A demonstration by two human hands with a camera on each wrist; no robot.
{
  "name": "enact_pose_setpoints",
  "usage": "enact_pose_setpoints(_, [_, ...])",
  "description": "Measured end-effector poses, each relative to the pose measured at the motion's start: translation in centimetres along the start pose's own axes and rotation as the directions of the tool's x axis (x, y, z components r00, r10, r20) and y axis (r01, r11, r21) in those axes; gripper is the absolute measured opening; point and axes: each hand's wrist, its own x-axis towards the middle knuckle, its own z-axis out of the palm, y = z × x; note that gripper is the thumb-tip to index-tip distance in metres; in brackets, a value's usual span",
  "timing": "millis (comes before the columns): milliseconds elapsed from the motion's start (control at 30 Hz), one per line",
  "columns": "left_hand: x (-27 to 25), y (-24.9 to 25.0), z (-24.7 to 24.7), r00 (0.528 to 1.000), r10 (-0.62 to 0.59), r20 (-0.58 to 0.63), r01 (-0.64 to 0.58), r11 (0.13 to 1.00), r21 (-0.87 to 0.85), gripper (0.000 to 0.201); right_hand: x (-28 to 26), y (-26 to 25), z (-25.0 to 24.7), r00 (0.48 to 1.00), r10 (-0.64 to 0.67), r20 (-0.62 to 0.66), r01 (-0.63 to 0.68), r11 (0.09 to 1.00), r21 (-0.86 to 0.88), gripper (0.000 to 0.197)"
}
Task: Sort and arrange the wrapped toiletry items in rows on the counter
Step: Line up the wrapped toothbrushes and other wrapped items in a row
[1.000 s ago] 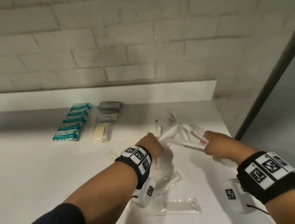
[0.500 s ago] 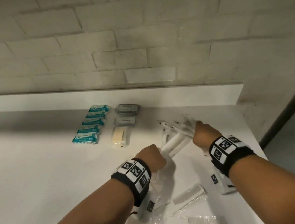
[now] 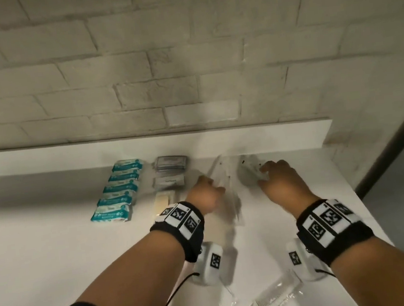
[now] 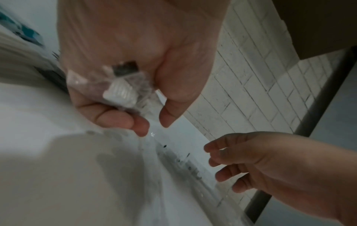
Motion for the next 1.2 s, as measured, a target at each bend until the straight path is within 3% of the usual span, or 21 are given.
enact_pose_setpoints(67, [0.0,-0.3,-0.7,1.0,0.018,-0.022,-0.02,0.996,-0.084,0.047,0.0,-1.2,0.8,0.99,-0.127,0.055,0.128,0.992,-0.01,0.039])
enact_pose_setpoints(133, [0.2,-0.6,-1.2,0.999,0.009,-0.052,-0.017,0.987,-0.16,0.054,-0.1,-2.4,2.1,0.942,-0.28,0.183,0.29,0.957,-0.026,0.041])
enact_pose_setpoints(233, [-0.1,-1.0,-1.5,0.998,0.057,-0.029,-0.062,0.981,-0.183,0.057,-0.7,-3.7,3.5,0.878,-0.282,0.387,0.355,0.925,-0.131,0.032])
enact_pose_setpoints(333, [-0.8,-0.8,-1.5,0.997,0.08,-0.004,-0.079,0.971,-0.224,0.055,-0.9,-3.5,3.7,0.886,-0.217,0.41,0.329,0.917,-0.227,0.03])
enact_pose_setpoints(467, [-1.6,-0.1,-1.3,0.999,0.026,0.032,-0.012,0.931,-0.365,0.048,-0.7,-2.1,3.0,0.899,-0.147,0.413,0.268,0.93,-0.252,0.034])
enact_pose_setpoints(633, [-2.4,1.9,-1.6,0.993,0.014,0.117,0.039,0.899,-0.436,0.018,-0.7,-0.8,2.4,0.907,-0.09,0.412,0.209,0.945,-0.253,0.033])
enact_pose_setpoints(700, [-2.9,2.7,-1.7,0.988,0.02,0.153,0.064,0.846,-0.529,0.007,-0.8,-0.7,2.2,0.899,-0.075,0.431,0.195,0.951,-0.241,0.034])
enact_pose_setpoints(767, [-3.2,3.1,-1.8,0.988,0.073,0.137,0.02,0.819,-0.574,0.013,-1.0,-0.6,1.8,0.899,-0.048,0.435,0.165,0.958,-0.235,0.034])
enact_pose_setpoints(867, [-3.4,3.2,-1.8,0.986,0.14,0.09,-0.085,0.889,-0.45,0.034,-1.5,-0.5,1.2,0.908,-0.029,0.418,0.123,0.972,-0.2,0.036])
enact_pose_setpoints(1000, [-3.3,2.8,-1.7,0.967,0.245,-0.071,-0.254,0.948,-0.189,0.018,-1.8,-0.4,0.5,0.902,-0.007,0.431,0.09,0.981,-0.173,0.038])
enact_pose_setpoints(1033, [-3.2,2.7,-1.7,0.957,0.27,-0.104,-0.279,0.956,-0.088,0.026,-1.8,-0.4,0.5,0.901,-0.008,0.433,0.088,0.982,-0.165,0.039])
enact_pose_setpoints(1100, [-3.4,3.0,-1.8,0.954,0.282,-0.103,-0.275,0.958,0.08,0.037,-1.9,-0.4,0.5,0.902,-0.024,0.431,0.114,0.976,-0.185,0.041])
enact_pose_setpoints(1200, [-2.8,2.8,-1.6,0.977,0.205,-0.055,-0.194,0.968,0.158,0.041,-2.2,-0.3,0.4,0.898,-0.063,0.436,0.16,0.969,-0.189,0.039])
